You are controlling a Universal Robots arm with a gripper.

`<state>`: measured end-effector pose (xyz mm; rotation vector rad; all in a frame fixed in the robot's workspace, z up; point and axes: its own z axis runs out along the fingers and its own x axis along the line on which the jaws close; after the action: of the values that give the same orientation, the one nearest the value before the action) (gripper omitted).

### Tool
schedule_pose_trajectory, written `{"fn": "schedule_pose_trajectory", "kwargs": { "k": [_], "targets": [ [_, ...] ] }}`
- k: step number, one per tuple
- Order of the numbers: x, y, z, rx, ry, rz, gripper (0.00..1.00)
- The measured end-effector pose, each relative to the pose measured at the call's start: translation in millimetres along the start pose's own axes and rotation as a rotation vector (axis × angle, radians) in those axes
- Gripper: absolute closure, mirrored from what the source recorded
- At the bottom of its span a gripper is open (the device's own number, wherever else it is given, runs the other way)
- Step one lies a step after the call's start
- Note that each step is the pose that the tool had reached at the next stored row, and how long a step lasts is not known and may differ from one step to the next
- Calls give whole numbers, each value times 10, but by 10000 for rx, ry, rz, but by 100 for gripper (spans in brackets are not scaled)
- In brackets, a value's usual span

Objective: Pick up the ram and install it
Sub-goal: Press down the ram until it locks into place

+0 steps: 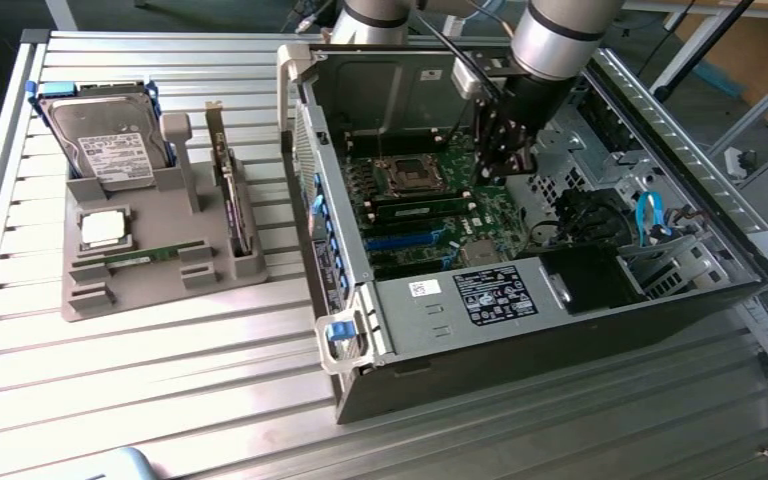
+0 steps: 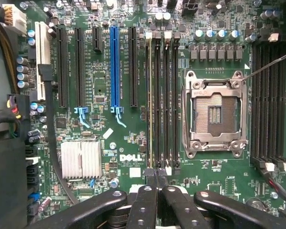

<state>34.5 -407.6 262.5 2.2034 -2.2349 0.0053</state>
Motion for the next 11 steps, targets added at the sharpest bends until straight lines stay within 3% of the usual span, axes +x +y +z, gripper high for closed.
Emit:
{"fn": "schedule_pose_trajectory", "kwargs": {
  "k": [11],
  "targets": [
    [-1, 0, 100, 0, -1, 1, 90]
  ]
}}
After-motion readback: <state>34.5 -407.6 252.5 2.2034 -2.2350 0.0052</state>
